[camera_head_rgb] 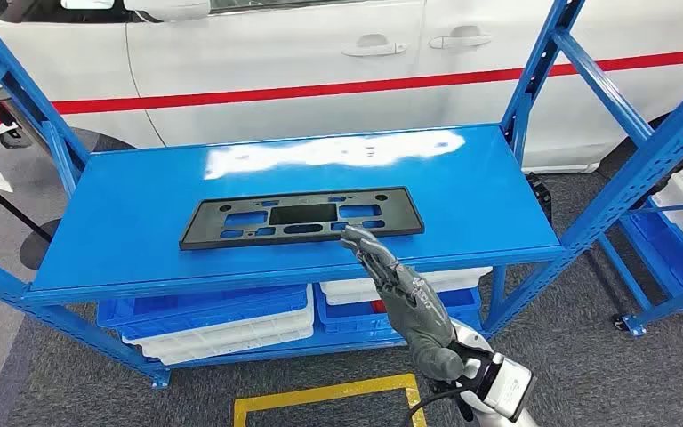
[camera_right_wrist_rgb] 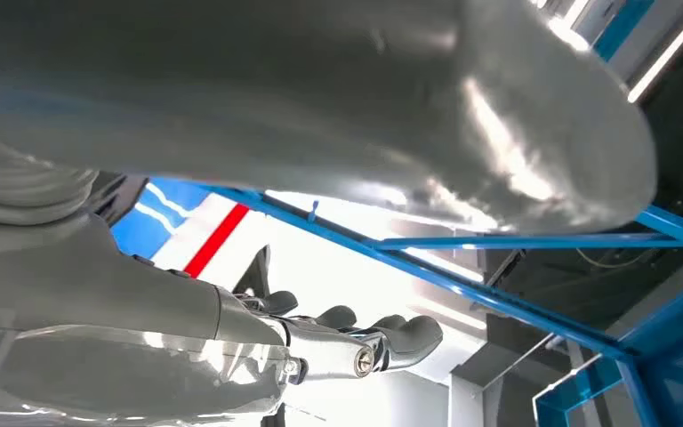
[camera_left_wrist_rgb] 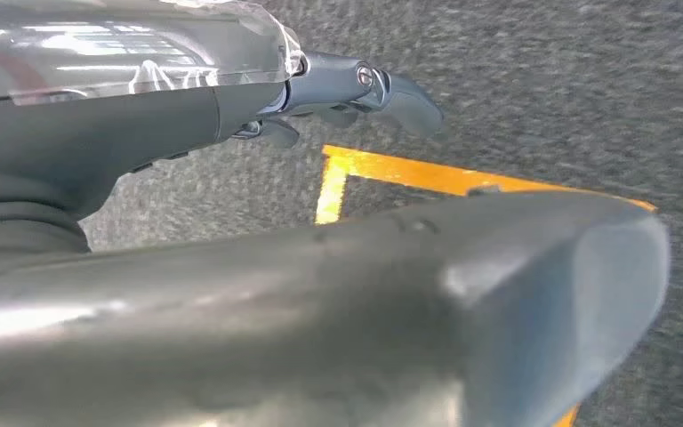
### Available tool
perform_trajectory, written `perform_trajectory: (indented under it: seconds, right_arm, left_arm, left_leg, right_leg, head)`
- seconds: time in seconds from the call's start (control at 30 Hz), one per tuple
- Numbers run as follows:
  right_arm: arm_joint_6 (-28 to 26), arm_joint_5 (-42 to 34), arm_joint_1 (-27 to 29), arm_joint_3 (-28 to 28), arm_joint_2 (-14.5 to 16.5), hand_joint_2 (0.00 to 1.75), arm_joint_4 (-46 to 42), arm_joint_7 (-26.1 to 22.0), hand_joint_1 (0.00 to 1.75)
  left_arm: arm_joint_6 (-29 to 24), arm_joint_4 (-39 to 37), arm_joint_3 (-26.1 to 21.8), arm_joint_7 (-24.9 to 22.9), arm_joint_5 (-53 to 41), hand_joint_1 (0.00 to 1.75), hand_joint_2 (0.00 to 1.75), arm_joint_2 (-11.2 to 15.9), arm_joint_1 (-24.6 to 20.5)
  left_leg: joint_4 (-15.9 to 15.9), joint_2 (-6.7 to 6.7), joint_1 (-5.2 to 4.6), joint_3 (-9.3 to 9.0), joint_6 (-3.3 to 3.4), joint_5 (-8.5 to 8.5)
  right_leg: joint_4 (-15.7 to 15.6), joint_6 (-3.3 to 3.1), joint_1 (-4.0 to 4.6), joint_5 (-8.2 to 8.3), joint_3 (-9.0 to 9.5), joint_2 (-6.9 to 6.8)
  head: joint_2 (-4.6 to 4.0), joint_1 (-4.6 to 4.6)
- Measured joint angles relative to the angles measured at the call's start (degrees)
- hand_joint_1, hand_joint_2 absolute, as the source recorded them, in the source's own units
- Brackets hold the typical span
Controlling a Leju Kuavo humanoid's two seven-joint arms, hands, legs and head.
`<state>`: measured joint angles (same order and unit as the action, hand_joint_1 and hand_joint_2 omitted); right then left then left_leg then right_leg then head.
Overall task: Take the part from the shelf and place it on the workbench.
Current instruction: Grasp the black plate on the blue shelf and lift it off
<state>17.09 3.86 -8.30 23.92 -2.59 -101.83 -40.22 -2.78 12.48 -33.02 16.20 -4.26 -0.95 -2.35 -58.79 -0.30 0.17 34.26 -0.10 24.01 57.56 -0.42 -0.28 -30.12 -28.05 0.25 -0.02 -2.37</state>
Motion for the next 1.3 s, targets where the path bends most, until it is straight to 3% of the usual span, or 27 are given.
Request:
perform_trajectory:
  seconds: [0.1,0.17,0.2,0.27,0.3,0.33,0.37,0.43,0.47,0.5,0.63,0.7,0.73,0.8,0.83,0.87,0.93,1.0,1.03,1.17,1.23,1.3]
  right_arm:
    - [0.07,-0.01,-0.36,0.15,0.03,0.00,0.08,0.03,0.00]
    - [0.14,-0.02,-0.87,0.32,0.07,0.00,0.08,0.03,0.00]
    - [0.16,-0.03,-1.07,0.38,0.08,0.00,0.09,0.03,0.00]
    - [0.20,-0.03,-1.24,0.49,0.07,0.00,0.26,0.04,0.00]
    - [0.21,-0.03,-1.22,0.57,0.07,0.00,0.39,0.05,0.00]
    - [0.23,-0.02,-1.20,0.68,0.07,0.00,0.56,0.09,0.00]
    - [0.23,-0.02,-1.21,0.78,0.08,0.00,0.73,0.15,0.00]
    - [0.23,-0.01,-1.30,0.93,0.08,0.00,1.10,0.37,0.00]
    - [0.22,0.00,-1.39,0.97,0.08,0.00,1.34,0.55,0.00]
    - [0.21,0.00,-1.54,1.03,0.08,0.00,1.62,0.80,0.00]
    - [0.26,-0.05,-2.31,1.46,0.09,0.00,2.99,1.85,0.00]
    - [0.34,-0.03,-2.71,1.95,0.10,0.00,3.99,2.10,0.00]
    - [0.30,0.14,-2.84,2.26,0.10,0.00,4.69,2.09,0.00]
    - [0.03,0.80,-2.96,3.02,0.10,0.87,6.39,2.03,0.00]
    - [-0.19,1.32,-2.96,3.45,0.10,1.31,7.31,2.04,0.00]
    - [-0.47,1.86,-2.99,3.93,0.10,1.75,8.13,2.18,0.00]
    - [-1.20,3.20,-3.22,4.97,0.11,1.75,9.67,2.89,0.00]
    - [-1.93,4.42,-3.63,6.05,0.11,1.75,11.19,3.51,0.00]
    - [-2.29,4.94,-3.84,6.61,0.11,1.75,11.97,3.63,0.00]
    - [-8.22,9.76,-5.25,8.80,0.61,1.75,15.47,4.57,0.00]
    - [-14.66,14.51,-6.67,9.69,1.04,1.75,17.37,5.83,0.00]
    - [-24.07,22.02,-7.86,10.53,1.42,1.75,19.28,8.15,0.00]
  left_arm:
    - [0.00,0.00,-0.06,0.03,-0.02,0.00,0.00,0.12,-0.09]
    - [0.00,0.00,-0.11,-0.01,-0.03,0.00,0.00,0.17,-0.06]
    - [-0.01,0.00,-0.13,-0.03,-0.04,0.00,0.00,0.16,-0.08]
    - [-0.03,0.00,-0.16,-0.06,-0.12,0.00,0.00,0.16,-0.14]
    - [-0.08,0.00,-0.16,-0.07,-0.20,0.00,0.00,0.16,-0.14]
    - [-0.12,0.00,-0.16,-0.09,-0.29,0.00,0.00,0.16,-0.10]
    - [-0.16,0.00,-0.16,-0.11,-0.38,0.00,0.00,0.15,-0.07]
    - [-0.21,0.00,-0.16,-0.15,-0.49,0.00,0.00,0.06,-0.04]
    - [-0.22,0.00,-0.16,-0.15,-0.51,0.00,0.00,-0.01,-0.08]
    - [-0.24,0.00,-0.17,-0.16,-0.53,0.00,0.00,-0.05,-0.14]
    - [-0.28,0.00,-0.23,-0.21,-0.54,0.00,0.00,-0.11,-0.46]
    - [-0.33,0.00,-0.26,-0.31,-0.53,0.00,0.00,-0.21,-0.58]
    - [-0.35,0.00,-0.27,-0.34,-0.54,0.00,0.00,-0.26,-0.58]
    - [-0.38,0.00,-0.32,-0.36,-0.65,0.00,0.00,-0.30,-0.40]
    - [-0.39,0.00,-0.33,-0.32,-0.78,0.00,0.00,-0.31,-0.24]
    - [-0.39,0.00,-0.34,-0.28,-0.92,0.00,0.00,-0.33,-0.08]
    - [-0.37,0.00,-0.34,-0.15,-1.23,0.00,0.00,-0.37,0.08]
    - [-0.32,-0.02,-0.34,-0.02,-1.55,0.00,0.00,-0.39,0.08]
    - [-0.27,-0.03,-0.34,0.04,-1.69,0.00,0.00,-0.40,0.07]
    - [-0.20,-0.04,-0.40,0.34,-1.92,0.00,0.00,-0.50,0.22]
    - [-0.20,-0.04,-0.57,0.67,-2.10,0.00,0.00,-0.58,0.21]
    - [-0.22,-0.04,-0.91,0.95,-2.49,0.00,0.00,-0.61,0.14]
  left_leg:
    - [0.52,-0.05,0.12,-0.21,0.52,0.60]
    - [1.34,-0.06,0.48,-1.10,1.11,0.84]
    - [1.70,-0.06,0.67,-1.64,1.39,1.00]
    - [1.82,-0.06,0.61,-2.30,1.79,1.60]
    - [1.81,-0.09,0.59,-2.61,1.85,1.94]
    - [1.81,-0.13,0.57,-3.05,1.82,2.33]
    - [1.80,-0.20,0.57,-3.64,1.74,2.78]
    - [1.78,-0.35,0.58,-5.13,1.38,3.84]
    - [1.73,-0.42,0.49,-5.68,1.08,4.36]
    - [1.67,-0.46,0.41,-6.00,0.74,4.77]
    - [1.69,-0.22,0.42,-6.22,-0.46,5.70]
    - [-1.43,-0.09,0.53,-4.94,-1.02,7.43]
    - [-4.86,-0.05,0.59,-3.13,-1.25,8.87]
    - [-12.89,-0.04,0.61,1.71,-1.63,11.44]
    - [-15.21,-0.04,0.62,3.50,-1.73,11.45]
    - [-15.22,-0.03,0.64,4.22,-1.76,10.20]
    - [-8.62,0.02,0.72,2.43,-1.60,4.90]
    - [-1.64,0.03,0.61,-0.14,-1.13,1.44]
    - [0.03,0.00,0.50,-0.69,-0.83,1.02]
    - [0.88,-0.10,0.62,-0.94,0.60,1.21]
    - [1.27,0.00,0.77,-1.23,1.25,1.09]
    - [1.29,0.01,0.64,-1.24,1.56,1.15]
  right_leg:
    - [-0.44,0.58,-0.04,-0.33,0.21,-0.11]
    - [1.03,1.15,0.00,-1.28,-0.09,-0.16]
    - [3.61,1.39,-0.02,-2.38,-1.35,-0.17]
    - [11.57,1.71,-0.23,-5.02,-6.33,-0.18]
    - [15.01,1.85,-0.33,-5.64,-8.91,-0.18]
    - [16.62,1.95,-0.42,-5.04,-10.70,-0.19]
    - [15.93,1.99,-0.50,-3.11,-11.35,-0.20]
    - [8.95,1.74,-0.57,2.94,-9.67,-0.21]
    - [5.46,1.49,-0.44,5.09,-8.45,-0.21]
    - [2.87,1.15,-0.32,6.01,-7.44,-0.22]
    - [0.86,-0.03,-0.19,5.08,-6.45,0.00]
    - [0.28,-0.67,-0.42,4.87,-5.82,-0.14]
    - [0.15,-0.90,-0.43,4.70,-5.52,-0.25]
    - [0.12,-1.17,-0.39,4.27,-5.12,-0.38]
    - [0.13,-1.18,-0.38,4.05,-4.87,-0.38]
    - [0.13,-1.14,-0.38,3.81,-4.55,-0.33]
    - [0.14,-0.88,-0.40,3.22,-3.66,-0.25]
    - [0.25,-0.38,-0.19,2.71,-3.18,-0.20]
    - [0.32,-0.10,-0.09,2.60,-3.22,-0.19]
    - [1.04,0.95,0.01,1.91,-3.63,-0.17]
    - [5.73,1.33,-0.07,-0.73,-5.84,-0.18]
    - [13.57,1.52,-0.10,-3.85,-10.01,-0.20]
  head:
    - [0.00,-0.01]
    - [0.00,0.01]
    - [0.00,0.01]
    - [0.00,0.01]
    - [0.00,0.01]
    - [0.00,0.01]
    - [0.00,0.02]
    - [0.00,0.03]
    - [0.00,0.03]
    - [0.00,0.03]
    - [0.00,0.02]
    - [0.00,0.02]
    - [0.00,0.02]
    - [0.00,0.01]
    - [0.00,0.01]
    - [0.00,0.01]
    - [0.00,0.01]
    - [0.00,0.02]
    - [0.00,0.02]
    - [0.00,0.02]
    - [0.00,0.02]
    - [0.00,0.02]
